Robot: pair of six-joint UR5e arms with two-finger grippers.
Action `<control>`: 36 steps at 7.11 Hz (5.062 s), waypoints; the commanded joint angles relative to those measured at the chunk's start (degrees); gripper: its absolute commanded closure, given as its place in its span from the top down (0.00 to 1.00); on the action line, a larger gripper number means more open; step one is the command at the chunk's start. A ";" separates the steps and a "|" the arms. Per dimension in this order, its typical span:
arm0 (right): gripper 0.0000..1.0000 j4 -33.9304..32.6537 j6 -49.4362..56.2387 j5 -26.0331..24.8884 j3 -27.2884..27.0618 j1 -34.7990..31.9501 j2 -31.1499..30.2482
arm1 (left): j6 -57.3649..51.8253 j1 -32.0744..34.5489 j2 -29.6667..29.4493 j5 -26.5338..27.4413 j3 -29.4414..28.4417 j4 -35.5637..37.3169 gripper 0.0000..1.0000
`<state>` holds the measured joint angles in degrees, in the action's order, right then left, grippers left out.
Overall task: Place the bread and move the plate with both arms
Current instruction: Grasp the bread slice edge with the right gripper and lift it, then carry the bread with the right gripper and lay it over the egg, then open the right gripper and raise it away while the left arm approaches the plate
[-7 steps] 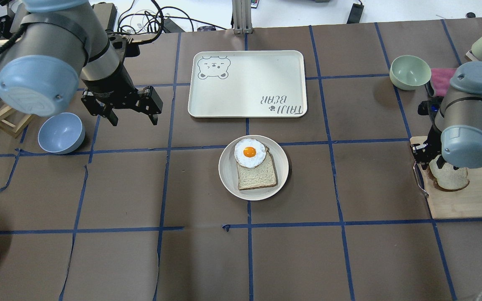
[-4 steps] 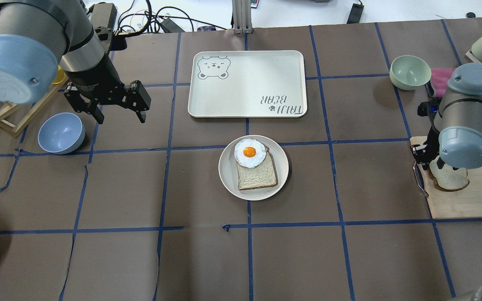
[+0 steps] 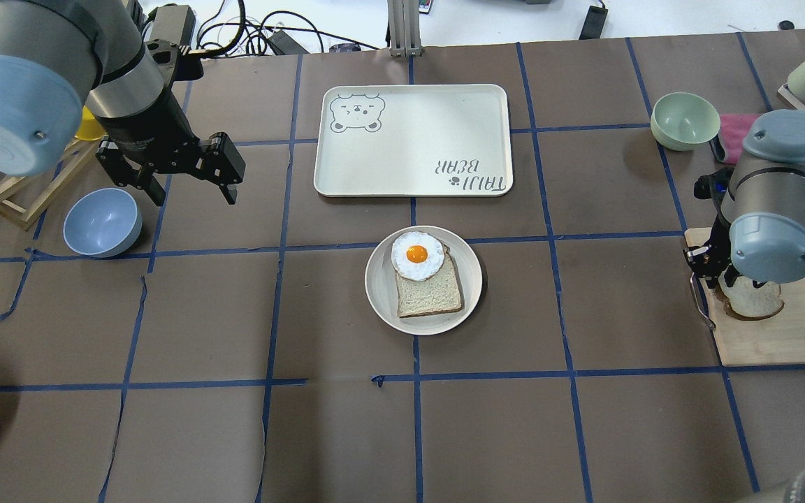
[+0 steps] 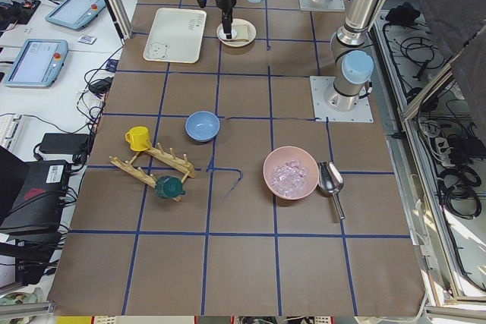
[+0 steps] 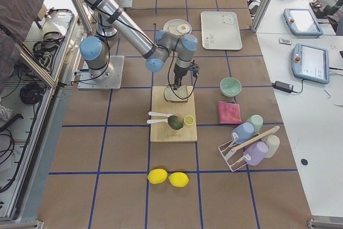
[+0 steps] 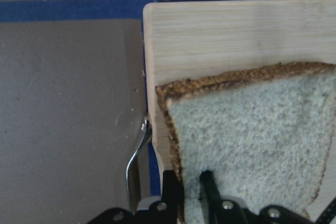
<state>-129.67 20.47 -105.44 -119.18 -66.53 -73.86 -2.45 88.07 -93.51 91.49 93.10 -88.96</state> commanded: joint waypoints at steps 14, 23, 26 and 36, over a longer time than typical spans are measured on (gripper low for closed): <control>0.00 24.99 -40.83 11.33 17.12 -37.85 -6.67 | -0.19 0.00 0.43 2.29 0.51 0.89 1.00; 0.00 7.24 -51.49 6.21 19.95 -53.17 6.54 | -0.19 0.00 0.34 4.05 0.68 0.98 1.00; 0.26 7.24 -51.49 6.56 19.86 -53.17 6.72 | -0.19 0.00 -0.18 4.04 0.68 1.15 1.00; 1.00 28.11 -21.45 15.35 26.36 -32.88 -10.64 | 14.63 7.80 -6.32 -4.01 9.09 21.03 1.00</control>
<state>-107.09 -5.39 -90.32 -92.95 -101.12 -79.06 8.14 92.99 -98.05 90.80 98.74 -75.69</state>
